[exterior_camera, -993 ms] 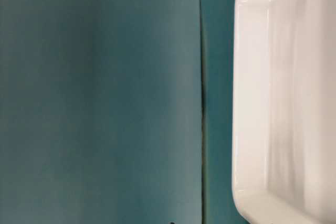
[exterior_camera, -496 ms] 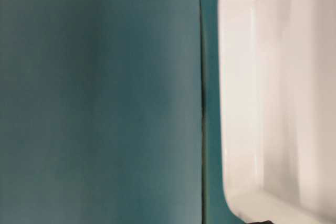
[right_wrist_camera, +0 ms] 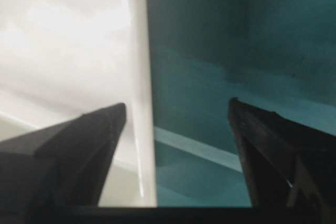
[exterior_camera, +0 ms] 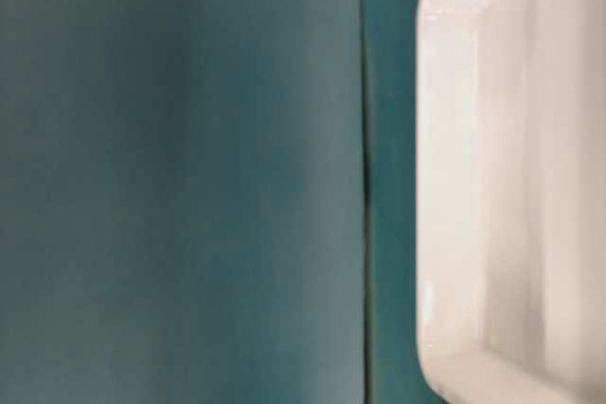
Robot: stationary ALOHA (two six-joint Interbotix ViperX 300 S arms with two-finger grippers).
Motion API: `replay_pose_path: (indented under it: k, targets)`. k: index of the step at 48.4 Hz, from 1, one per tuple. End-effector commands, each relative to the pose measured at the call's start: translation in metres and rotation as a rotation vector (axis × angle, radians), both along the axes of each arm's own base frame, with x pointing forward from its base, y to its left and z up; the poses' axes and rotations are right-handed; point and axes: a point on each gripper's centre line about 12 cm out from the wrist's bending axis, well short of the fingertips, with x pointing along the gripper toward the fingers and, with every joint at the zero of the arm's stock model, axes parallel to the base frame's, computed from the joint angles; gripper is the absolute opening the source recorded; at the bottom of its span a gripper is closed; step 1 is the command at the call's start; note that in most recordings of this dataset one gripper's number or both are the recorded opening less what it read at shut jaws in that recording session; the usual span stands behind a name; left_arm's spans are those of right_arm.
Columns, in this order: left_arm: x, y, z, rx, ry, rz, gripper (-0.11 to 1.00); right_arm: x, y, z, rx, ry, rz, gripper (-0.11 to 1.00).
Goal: Lift the white case with both hands.
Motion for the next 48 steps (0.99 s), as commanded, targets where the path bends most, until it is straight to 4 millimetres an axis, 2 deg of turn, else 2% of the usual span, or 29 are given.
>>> replay_pose_path:
  k: [1,11,27,34,48]
  targets:
    - [0.005,0.000,0.005,0.007,-0.021,-0.006,0.95,0.006,0.003,-0.001,-0.002,-0.007,0.010,0.85]
    - [0.005,0.000,0.024,0.058,-0.088,-0.057,0.95,0.005,0.006,0.008,-0.013,-0.042,0.032,0.88]
    - [-0.011,-0.001,0.084,0.181,-0.253,-0.147,0.95,0.005,0.004,0.064,-0.160,-0.243,0.154,0.88]
    - [-0.024,-0.002,0.104,0.242,-0.296,-0.190,0.95,0.000,0.003,0.090,-0.273,-0.329,0.240,0.88]
    - [-0.049,-0.004,0.138,0.377,-0.379,-0.276,0.94,-0.014,0.002,0.125,-0.527,-0.439,0.403,0.88]
